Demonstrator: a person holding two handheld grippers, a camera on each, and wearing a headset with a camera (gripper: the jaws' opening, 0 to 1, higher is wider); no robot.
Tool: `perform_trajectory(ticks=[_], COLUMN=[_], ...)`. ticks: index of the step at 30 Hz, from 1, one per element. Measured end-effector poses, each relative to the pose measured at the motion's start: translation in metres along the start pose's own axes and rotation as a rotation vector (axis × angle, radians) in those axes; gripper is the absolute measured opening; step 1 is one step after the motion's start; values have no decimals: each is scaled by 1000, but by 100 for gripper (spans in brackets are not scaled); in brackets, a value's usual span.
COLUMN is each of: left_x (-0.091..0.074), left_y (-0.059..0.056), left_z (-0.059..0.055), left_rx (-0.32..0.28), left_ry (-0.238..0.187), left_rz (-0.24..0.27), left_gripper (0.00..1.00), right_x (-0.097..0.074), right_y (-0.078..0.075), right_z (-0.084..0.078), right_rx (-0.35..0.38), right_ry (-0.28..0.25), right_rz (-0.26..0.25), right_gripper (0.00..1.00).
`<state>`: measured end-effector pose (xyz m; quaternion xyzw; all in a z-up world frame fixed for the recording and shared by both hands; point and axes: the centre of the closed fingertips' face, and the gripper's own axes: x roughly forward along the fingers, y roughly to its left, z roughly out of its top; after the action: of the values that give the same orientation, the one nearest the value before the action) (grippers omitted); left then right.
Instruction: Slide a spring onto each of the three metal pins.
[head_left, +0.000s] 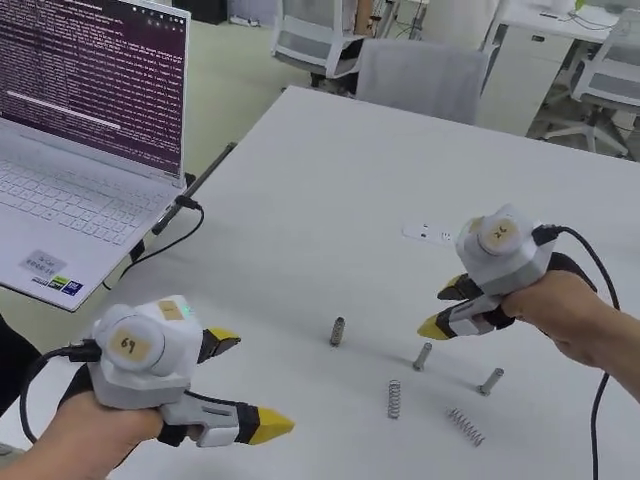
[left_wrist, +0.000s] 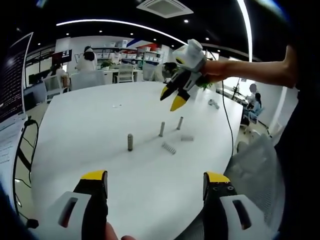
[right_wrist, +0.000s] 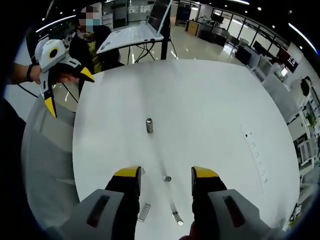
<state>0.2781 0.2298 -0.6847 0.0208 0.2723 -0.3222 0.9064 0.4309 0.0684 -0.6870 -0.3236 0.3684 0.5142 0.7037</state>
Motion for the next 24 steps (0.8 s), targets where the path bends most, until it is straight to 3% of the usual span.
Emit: perform_trajectory(ticks=[4,11,24], left_x=[1,2,7], left_y=[-2,-4,-7], left_z=[2,3,4], left_rx=[8,13,29], left_ry=[4,10,26], left_rz=[-6,-14,-29], left_gripper=[75,76,76], right_x=[-7,-27,-47], right_y=[-1,-3,7], right_z=[-10,-28,-61], right_rx=[39,169,363], right_ry=[-11,-88,-216], right_rz=[-12,-45,-59], right_gripper=[40,41,46])
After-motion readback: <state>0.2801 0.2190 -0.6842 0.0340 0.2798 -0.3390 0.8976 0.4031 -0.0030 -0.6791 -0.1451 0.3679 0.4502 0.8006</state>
